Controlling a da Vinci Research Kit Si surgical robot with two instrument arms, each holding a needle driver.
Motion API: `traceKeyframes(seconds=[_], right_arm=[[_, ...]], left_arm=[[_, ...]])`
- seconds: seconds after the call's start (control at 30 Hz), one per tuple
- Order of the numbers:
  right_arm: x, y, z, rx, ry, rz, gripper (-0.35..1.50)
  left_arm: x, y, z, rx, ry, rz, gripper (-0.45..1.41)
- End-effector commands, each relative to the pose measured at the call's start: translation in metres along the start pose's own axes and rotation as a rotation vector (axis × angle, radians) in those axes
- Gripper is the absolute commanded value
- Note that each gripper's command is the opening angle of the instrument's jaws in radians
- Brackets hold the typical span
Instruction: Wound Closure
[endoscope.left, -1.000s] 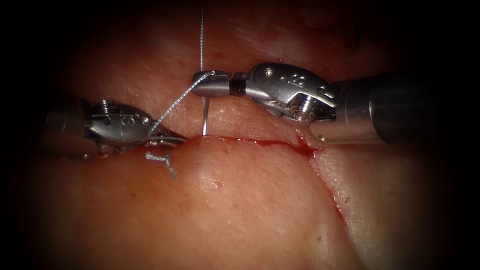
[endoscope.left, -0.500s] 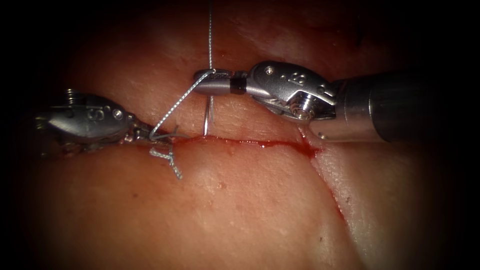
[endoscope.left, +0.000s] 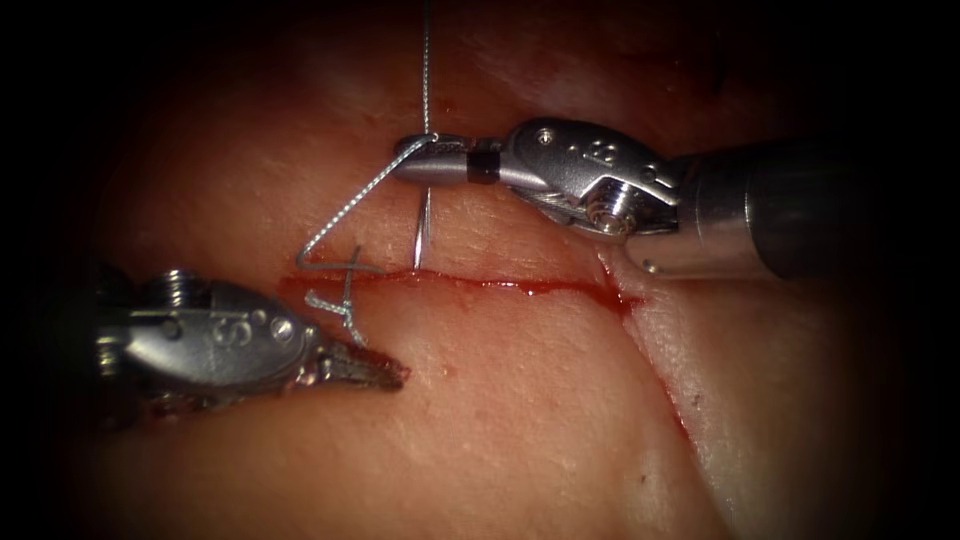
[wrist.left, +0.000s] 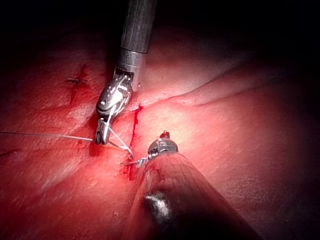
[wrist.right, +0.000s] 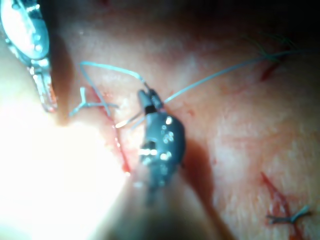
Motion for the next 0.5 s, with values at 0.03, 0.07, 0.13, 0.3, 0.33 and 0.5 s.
traceKeyframes(seconds=[0.03,0.07,0.13,0.3,0.33,0.5], right_arm=[[-0.0003,0.0002,0.0008,0.001,0.002,-0.002,-0.35],[-0.0003,0.0002,0.0008,0.001,0.002,-0.001,-0.35],[-0.0002,0.0002,0.0007,0.001,0.002,-0.001,-0.35],[-0.0001,0.0005,0.0007,-0.001,0.003,0.000,-0.35],[-0.0001,0.0005,0.0007,-0.001,0.003,0.000,-0.35],[-0.0001,0.0005,0.0007,-0.001,0.003,0.000,-0.35]], left_arm=[[-0.0002,0.0001,0.0010,-0.002,0.001,0.002,-0.45],[-0.0003,0.0001,0.0013,-0.003,0.001,0.004,-0.45],[-0.0011,0.0000,0.0022,-0.008,0.002,0.012,-0.45],[-0.0035,-0.0009,0.0045,-0.029,0.001,0.029,-0.45],[-0.0041,-0.0011,0.0050,-0.032,0.004,0.025,-0.45],[-0.0052,-0.0016,0.0059,-0.043,-0.008,0.013,-0.45]])
